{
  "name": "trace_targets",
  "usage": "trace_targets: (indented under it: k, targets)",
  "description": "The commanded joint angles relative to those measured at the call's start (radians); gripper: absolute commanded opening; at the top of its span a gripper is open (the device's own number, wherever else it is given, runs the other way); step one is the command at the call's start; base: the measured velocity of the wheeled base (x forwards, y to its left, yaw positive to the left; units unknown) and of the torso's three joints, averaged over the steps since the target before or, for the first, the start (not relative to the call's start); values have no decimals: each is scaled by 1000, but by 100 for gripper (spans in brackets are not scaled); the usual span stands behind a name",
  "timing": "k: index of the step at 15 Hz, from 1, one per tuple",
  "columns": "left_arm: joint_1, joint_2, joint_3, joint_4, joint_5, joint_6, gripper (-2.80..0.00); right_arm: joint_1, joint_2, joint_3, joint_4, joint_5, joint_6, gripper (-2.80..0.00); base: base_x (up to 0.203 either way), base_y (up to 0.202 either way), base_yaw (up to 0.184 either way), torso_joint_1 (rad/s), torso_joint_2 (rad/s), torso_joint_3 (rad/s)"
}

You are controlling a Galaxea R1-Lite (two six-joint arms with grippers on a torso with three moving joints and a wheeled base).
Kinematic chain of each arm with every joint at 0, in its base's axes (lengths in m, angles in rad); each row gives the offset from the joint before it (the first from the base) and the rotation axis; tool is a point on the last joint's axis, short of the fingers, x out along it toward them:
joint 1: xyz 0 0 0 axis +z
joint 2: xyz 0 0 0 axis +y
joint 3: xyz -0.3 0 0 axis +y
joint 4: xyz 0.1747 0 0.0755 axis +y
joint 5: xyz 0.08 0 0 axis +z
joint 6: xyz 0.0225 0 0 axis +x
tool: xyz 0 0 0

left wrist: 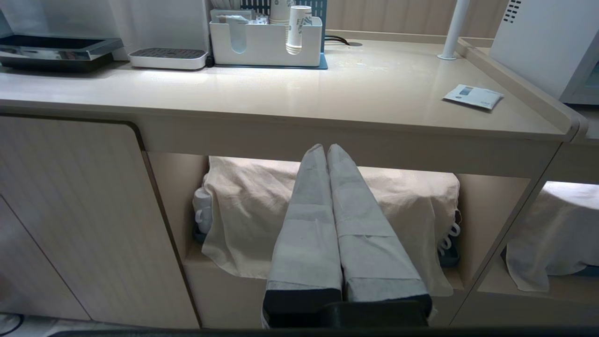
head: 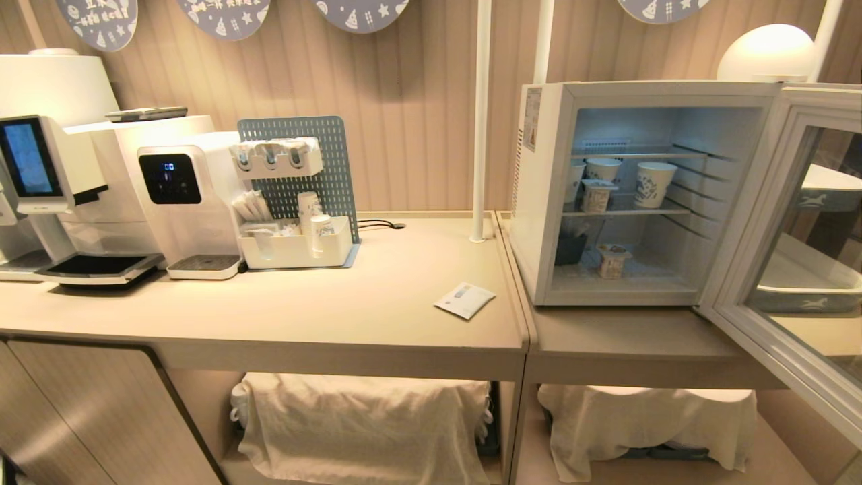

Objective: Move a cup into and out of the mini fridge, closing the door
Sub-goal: Take the yoghurt out of the freezer

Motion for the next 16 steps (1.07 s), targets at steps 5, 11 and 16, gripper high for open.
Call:
trace_targets:
  k: [5, 11, 16]
  targets:
    - [0, 1, 0, 0, 0, -1, -280, 0, -1, 0, 0, 1, 0, -280, 0, 0, 0, 0, 0, 0]
    - [0, 2, 0, -2, 0, -2, -280, 0, 1, 0, 2, 1, 1, -280, 0, 0, 0, 0, 0, 0]
    - [0, 2, 0, 0, 0, -2, -280, 0, 1, 0, 2, 1, 3, -280, 12, 0, 1, 0, 0, 1]
